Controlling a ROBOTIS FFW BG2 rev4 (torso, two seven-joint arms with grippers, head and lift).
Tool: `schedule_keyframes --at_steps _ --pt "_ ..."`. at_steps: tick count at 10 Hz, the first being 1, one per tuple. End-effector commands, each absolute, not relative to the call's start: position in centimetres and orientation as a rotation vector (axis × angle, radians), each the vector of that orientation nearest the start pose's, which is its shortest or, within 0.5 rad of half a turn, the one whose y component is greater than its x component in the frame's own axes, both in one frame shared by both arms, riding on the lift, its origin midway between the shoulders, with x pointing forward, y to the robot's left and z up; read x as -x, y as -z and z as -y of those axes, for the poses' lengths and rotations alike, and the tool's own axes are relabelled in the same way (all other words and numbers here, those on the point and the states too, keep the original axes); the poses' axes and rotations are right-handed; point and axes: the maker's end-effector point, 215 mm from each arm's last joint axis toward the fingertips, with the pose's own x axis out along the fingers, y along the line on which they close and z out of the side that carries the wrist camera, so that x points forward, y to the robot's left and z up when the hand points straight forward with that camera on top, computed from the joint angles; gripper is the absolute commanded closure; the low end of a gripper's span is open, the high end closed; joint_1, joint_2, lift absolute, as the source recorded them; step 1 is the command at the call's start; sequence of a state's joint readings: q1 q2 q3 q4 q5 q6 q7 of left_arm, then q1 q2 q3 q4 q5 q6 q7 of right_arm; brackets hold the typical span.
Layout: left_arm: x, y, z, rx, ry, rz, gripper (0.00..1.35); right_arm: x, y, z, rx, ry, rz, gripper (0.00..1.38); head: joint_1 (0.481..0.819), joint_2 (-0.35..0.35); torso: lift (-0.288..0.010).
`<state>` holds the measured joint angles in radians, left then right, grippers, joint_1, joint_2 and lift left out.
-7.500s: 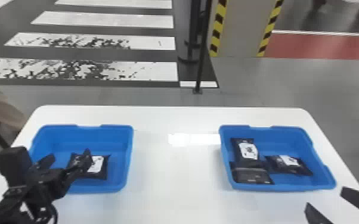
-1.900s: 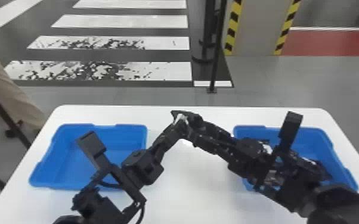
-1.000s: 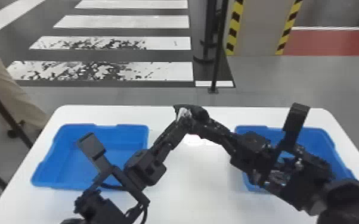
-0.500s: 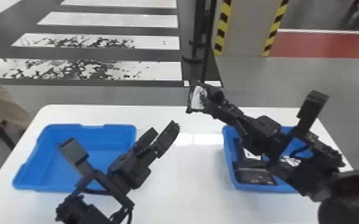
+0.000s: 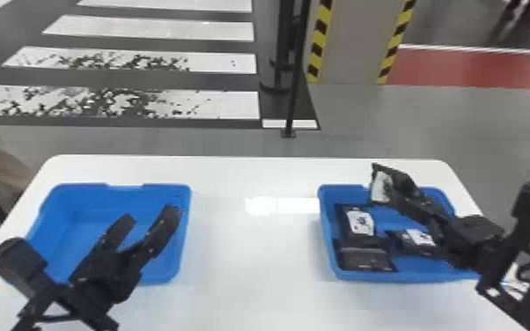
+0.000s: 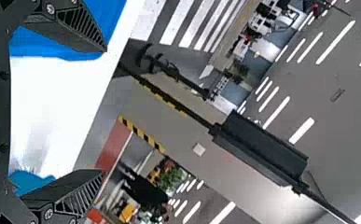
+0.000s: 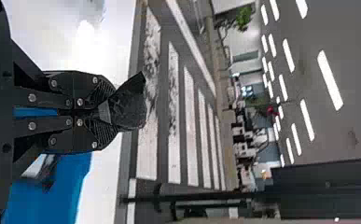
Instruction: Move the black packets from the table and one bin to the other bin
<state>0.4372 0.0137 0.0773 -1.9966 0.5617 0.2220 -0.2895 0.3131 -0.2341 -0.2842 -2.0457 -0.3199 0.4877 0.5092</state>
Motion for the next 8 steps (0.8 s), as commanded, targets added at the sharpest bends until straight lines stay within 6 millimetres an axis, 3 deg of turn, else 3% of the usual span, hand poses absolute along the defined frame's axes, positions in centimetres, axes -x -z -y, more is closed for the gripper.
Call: schedule_keyframes --at_steps 1,2,3,4,5,6,8 --pt "-44.6 36.9 -19.8 0.522 0.245 -0.137 0.11 -46.0 36.7 34.6 -0.022 -0.249 -0.33 1.11 0.695 -0.111 -0.11" --pt "-44.4 37.1 -19.8 0.522 0.243 -0.138 0.11 -45.3 37.5 37.3 0.013 -0.192 -0.359 1.11 0.695 -0.149 -0.11" --pt "-44.3 36.9 -19.7 0.52 0.245 -0.131 0.11 -44.8 38.9 38.9 0.021 -0.164 -0.398 1.0 0.695 -0.187 -0.11" --pt "-44.4 36.6 -19.9 0.51 0.243 -0.117 0.11 -44.5 38.8 38.8 0.03 -0.172 -0.396 0.65 0.695 -0.218 -0.11" --pt "-44.5 36.1 -20.3 0.481 0.235 -0.098 0.11 -44.4 37.7 38.1 0.045 -0.201 -0.355 0.26 0.695 -0.232 -0.11" --pt "-44.2 35.4 -21.7 0.41 0.206 -0.06 0.1 -44.0 35.8 36.6 0.066 -0.249 -0.278 0.06 0.695 -0.23 -0.11" --pt "-42.1 33.3 -25.6 0.161 0.131 0.043 0.1 -41.1 31.2 32.2 0.065 -0.339 -0.107 0.14 0.695 -0.17 -0.11"
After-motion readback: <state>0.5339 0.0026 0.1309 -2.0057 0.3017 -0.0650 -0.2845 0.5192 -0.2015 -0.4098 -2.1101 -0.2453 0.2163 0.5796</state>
